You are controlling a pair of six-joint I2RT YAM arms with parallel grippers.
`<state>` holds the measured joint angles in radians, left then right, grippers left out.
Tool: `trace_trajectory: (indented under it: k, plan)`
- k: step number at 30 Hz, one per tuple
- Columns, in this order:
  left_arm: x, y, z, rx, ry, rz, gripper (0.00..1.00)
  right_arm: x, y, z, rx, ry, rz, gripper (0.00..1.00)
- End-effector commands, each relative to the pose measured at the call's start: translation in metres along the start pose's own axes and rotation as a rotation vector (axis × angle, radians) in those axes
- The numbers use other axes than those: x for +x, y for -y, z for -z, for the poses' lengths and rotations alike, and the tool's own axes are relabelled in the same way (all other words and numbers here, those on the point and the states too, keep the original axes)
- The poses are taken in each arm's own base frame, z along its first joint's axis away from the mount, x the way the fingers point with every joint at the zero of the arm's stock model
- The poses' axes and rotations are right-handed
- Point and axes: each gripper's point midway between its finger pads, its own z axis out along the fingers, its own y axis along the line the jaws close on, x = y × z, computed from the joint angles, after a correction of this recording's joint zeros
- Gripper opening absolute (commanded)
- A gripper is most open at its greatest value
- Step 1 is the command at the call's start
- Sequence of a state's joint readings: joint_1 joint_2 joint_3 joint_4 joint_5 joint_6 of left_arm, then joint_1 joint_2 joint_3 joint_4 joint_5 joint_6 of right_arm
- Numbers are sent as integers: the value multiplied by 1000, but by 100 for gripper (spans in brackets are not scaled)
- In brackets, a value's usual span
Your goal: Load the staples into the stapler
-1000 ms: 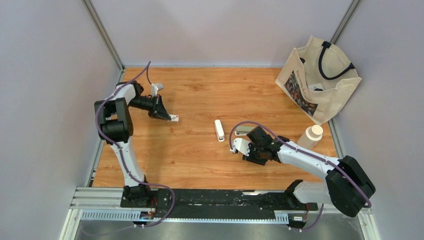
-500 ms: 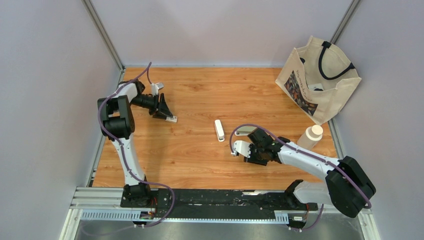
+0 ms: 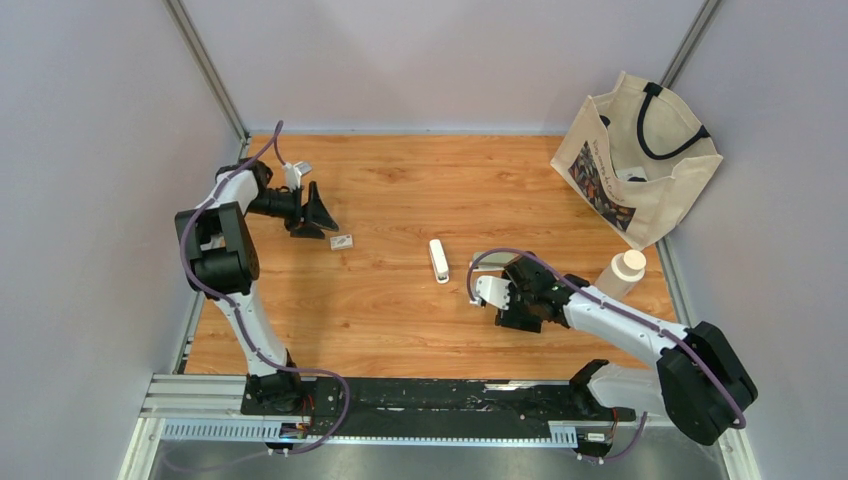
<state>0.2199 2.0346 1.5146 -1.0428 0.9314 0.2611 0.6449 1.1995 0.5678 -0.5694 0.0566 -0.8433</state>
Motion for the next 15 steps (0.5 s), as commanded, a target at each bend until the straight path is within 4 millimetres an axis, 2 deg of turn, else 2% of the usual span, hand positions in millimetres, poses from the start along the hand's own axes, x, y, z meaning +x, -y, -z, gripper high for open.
trace_trajectory:
  k: [1, 7, 11, 13, 15]
  plan:
    - [-1, 33, 17, 39, 78, -45, 81, 18, 19, 4, 114, -43, -23, 74]
    - [17, 57, 26, 63, 100, -59, 82, 21, 52, 12, 290, -19, -149, 74]
    - [30, 70, 30, 80, 108, -67, 82, 7, 44, 16, 211, 55, -225, 74]
    - [36, 78, 33, 85, 112, -78, 83, 3, 50, 24, 192, 83, -302, 72]
    - [41, 83, 36, 79, 122, -87, 83, -11, 53, 38, 113, 154, -399, 68]
